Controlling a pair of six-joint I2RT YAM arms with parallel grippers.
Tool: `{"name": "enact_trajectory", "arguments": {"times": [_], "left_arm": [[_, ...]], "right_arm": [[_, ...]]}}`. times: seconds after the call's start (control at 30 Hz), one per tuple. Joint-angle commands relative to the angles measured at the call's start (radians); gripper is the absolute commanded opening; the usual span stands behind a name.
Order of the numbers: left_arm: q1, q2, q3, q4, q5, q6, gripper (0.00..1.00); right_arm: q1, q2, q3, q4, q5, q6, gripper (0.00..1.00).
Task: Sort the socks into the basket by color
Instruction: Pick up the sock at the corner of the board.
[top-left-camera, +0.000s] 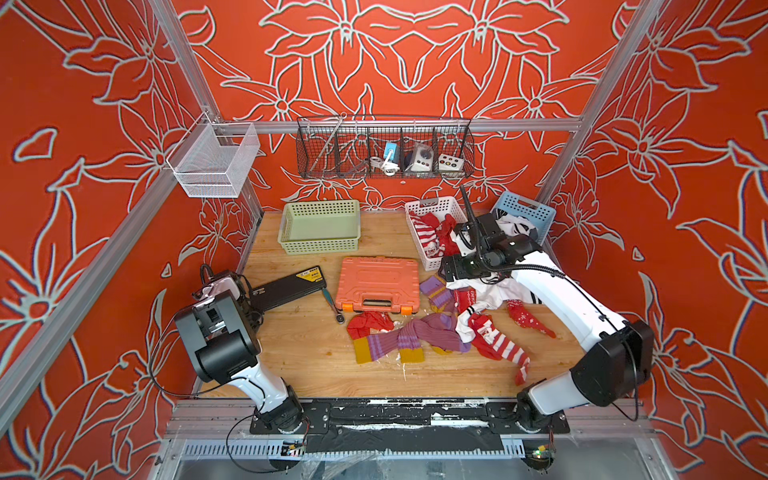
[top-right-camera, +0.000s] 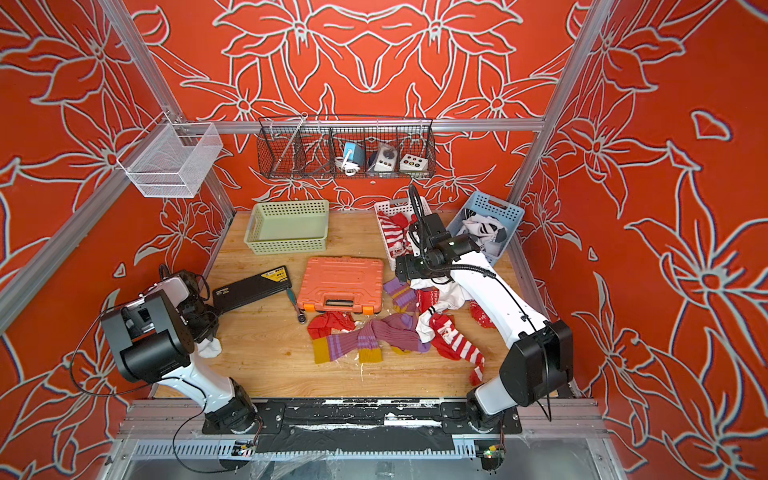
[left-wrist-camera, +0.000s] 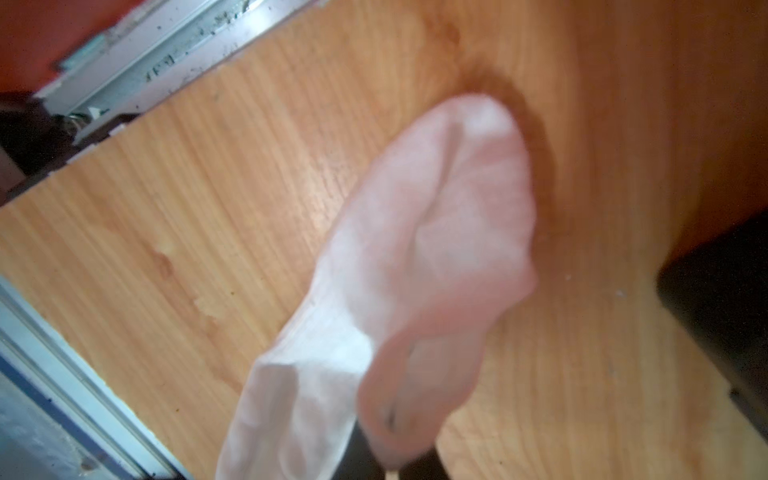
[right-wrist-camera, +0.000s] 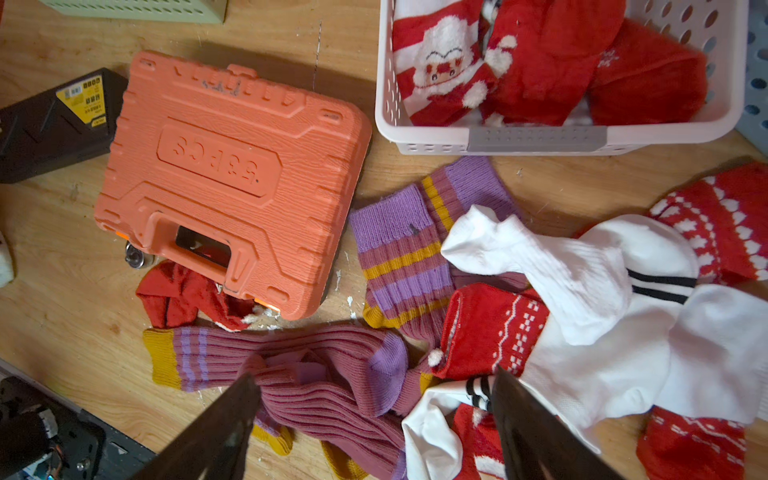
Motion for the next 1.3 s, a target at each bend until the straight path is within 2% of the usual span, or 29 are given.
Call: {"name": "enact_trajectory", "arguments": {"times": [0.0,0.23,0.47,0.73,0.93,1.27], "left_arm": [[0.003,-0.007,-0.005,0.005,0.025,-0.015,0.00],[-0.013,-0.123,-0.031,0.006,0.121,-0.077,0.00],[-0.094,-0.295,-0.036,-0.061,0.168,-0.088,0.00],[-0.188,-0.495,-0.018,-0.137,0.243,-0.044,0.00],[-0.337,-0.570,0.001,-0.112,0.292,-0.035,0.00],[-0.604,-0.603,0.155,0.011,0.387,-0.057,0.00]], "right_arm": [[-0.005,0.010,0.032,-0.024,0.018,-0.010,0.87],[-0.005,0.008,0.031,-0.018,-0.004,-0.007,0.85],[-0.005,0.015,0.025,0.009,-0.080,0.006,0.84],[-0.003,-0.002,0.025,0.027,-0.143,0.021,0.81],[0.001,-0.015,0.032,0.074,-0.245,0.050,0.77],[0.009,0.018,0.078,0.222,-0.512,0.143,0.72]]}}
